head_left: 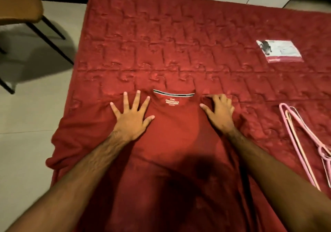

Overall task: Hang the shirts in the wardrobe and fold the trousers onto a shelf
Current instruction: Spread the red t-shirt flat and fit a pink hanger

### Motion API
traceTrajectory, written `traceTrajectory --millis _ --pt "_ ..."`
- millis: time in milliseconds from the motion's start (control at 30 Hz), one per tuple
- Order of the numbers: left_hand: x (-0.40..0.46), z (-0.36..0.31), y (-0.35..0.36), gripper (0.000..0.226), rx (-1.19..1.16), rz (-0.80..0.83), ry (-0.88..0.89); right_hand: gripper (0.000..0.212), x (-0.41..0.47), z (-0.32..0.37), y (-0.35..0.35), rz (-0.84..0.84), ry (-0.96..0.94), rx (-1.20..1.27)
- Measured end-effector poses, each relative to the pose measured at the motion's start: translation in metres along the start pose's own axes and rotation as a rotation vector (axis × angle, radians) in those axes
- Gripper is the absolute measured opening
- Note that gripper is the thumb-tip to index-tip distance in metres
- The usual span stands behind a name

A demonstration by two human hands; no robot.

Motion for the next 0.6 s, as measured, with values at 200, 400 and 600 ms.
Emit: traceTrajectory --millis 200,400,600 --pt "0.027 0.006 0.01 0.083 0.041 -0.093 -0.048 0.034 0.056 -0.011 -0.005 0.097 -0.172 0.025" --pt "0.039 0.011 0.016 0.081 0.053 -0.129 -0.081 0.043 0.042 -0.052 -0.023 0.23 -0.094 0.208" --pt "0.061 0.004 0.005 0.08 0.09 -0.113 -0.173 0.036 0.013 -0.134 -0.054 0.349 -0.024 0.164"
Point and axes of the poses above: each hand's wrist, its own x-axis towards the middle knuckle, its own y-axis out of the palm, z = x × y, the point moved 6 cm from there along x, towards the middle knuckle, and after that the axes turned 6 degrees about -z, right-handed, at the moved point
